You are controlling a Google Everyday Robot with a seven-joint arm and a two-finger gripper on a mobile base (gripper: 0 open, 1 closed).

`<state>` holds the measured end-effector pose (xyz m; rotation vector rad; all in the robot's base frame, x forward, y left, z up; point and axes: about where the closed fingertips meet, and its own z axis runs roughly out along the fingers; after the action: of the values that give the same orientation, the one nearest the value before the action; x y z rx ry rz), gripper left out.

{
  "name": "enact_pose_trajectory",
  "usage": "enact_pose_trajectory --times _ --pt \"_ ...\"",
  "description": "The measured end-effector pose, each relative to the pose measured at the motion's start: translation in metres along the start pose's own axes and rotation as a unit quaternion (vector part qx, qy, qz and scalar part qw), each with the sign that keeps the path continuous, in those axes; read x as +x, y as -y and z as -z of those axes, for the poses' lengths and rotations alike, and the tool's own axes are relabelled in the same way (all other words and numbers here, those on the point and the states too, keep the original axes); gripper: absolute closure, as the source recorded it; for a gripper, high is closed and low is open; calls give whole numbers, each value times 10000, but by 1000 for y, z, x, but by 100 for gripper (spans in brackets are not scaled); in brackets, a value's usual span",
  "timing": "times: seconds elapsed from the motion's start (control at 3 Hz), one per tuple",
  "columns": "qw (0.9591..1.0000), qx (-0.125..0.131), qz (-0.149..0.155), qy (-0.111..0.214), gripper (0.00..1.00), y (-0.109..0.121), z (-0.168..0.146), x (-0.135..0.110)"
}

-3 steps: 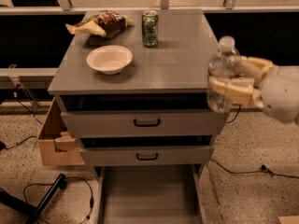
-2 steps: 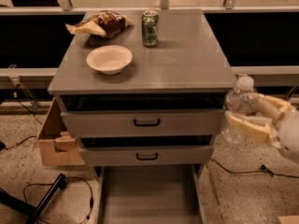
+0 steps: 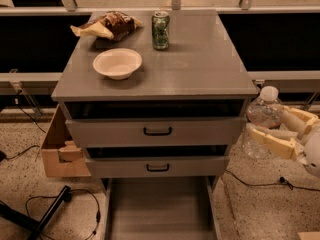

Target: Place water bottle into bottom drawer

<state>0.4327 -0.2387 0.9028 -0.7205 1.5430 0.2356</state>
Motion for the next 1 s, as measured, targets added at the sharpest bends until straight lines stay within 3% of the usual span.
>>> enact_pose_trajectory --times 0.33,0.67,1.0 --pt "9995 -302 -88 -84 100 -13 -13 19" --pt "9961 -823 -265 -191 100 -38 -25 76" --pt "9876 -1516 -406 -14 100 -77 -38 138"
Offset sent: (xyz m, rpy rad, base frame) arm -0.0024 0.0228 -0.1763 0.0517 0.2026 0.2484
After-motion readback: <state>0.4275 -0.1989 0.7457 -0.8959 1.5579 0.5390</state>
